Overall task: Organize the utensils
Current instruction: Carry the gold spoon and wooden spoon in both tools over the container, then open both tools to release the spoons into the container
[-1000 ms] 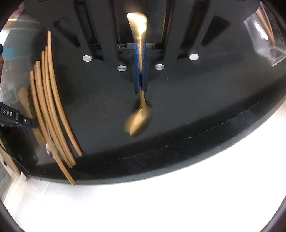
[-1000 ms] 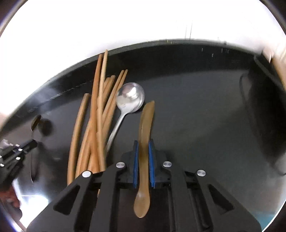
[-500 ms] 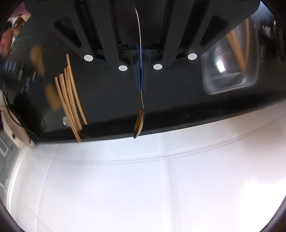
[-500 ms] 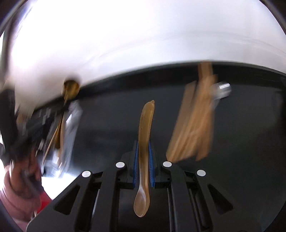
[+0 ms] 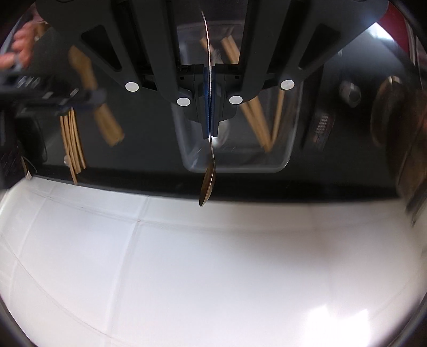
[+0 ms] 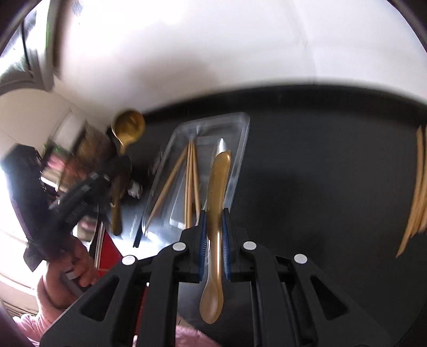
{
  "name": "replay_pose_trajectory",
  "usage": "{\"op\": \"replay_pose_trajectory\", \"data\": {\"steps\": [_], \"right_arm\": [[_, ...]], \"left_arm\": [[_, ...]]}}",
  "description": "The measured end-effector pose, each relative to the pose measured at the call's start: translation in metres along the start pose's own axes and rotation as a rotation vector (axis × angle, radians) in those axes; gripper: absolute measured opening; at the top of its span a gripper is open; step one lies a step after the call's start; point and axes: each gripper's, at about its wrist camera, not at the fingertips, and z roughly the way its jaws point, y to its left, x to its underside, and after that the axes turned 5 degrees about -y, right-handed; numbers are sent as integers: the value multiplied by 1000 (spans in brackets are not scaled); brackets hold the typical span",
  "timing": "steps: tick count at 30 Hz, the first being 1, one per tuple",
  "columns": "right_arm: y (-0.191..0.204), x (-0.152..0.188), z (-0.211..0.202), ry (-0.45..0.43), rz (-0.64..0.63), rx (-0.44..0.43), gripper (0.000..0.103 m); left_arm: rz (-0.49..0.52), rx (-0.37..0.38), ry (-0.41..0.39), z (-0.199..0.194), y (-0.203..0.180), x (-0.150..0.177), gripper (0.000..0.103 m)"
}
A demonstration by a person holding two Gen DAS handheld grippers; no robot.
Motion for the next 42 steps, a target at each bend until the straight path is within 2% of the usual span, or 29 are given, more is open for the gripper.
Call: {"op": "replay_pose_trajectory", "data": {"steps": [1, 4, 6, 10, 11, 15, 19, 23, 30, 31, 32, 33, 34, 35, 36, 37, 39, 42], "right_arm": [[12, 5, 8, 5, -3, -6, 11], [41, -9, 6, -69, -48, -13, 11], [43, -17, 9, -81, -65, -22, 11], [52, -9, 36, -29, -51, 4, 11], [53, -17, 36, -24, -48, 3, 11], [60, -23, 40, -55, -56, 26, 11], [54, -20, 52, -20, -34, 65, 11], [58, -22, 52, -34, -47, 81, 11], [61, -30, 58, -30, -68, 94, 11], [63, -34, 60, -26, -75, 89, 11], [64, -40, 61, -26, -83, 84, 11], [65, -47, 60, -39, -87, 93, 11], [65, -52, 57, -55, -87, 98, 16], [64, -60, 52, -83, -84, 107, 40], [62, -66, 45, -116, -80, 120, 62], [59, -71, 33, -176, -73, 143, 94], [51, -76, 15, -251, -70, 157, 96], [35, -79, -1, -267, -71, 202, 96]], "left_arm": [[-5, -3, -1, -5, 10, 2, 0], [2, -23, -33, -23, 36, -3, 0], [-6, -22, -35, -25, 52, -8, 0], [-20, -3, 2, -16, 68, -1, 0], [-13, 2, 9, -15, 71, 0, 0], [18, 26, 22, -9, 73, 0, 0], [20, 56, 51, 3, 73, 7, 0], [26, 83, 66, 13, 69, 10, 0], [39, 87, 75, 25, 69, 4, 1], [45, 80, 88, 29, 70, 2, 3], [46, 74, 99, 32, 72, 1, 18], [43, 61, 105, 34, 74, -1, 64], [40, 39, 99, 34, 75, -2, 91], [37, 3, 60, 29, 79, -1, 96], [38, -15, 46, 26, 80, 0, 97], [39, -25, 44, 25, 83, 0, 97], [32, -54, 52, 27, 87, 1, 97], [14, -91, 61, 31, 88, 2, 97]]}}
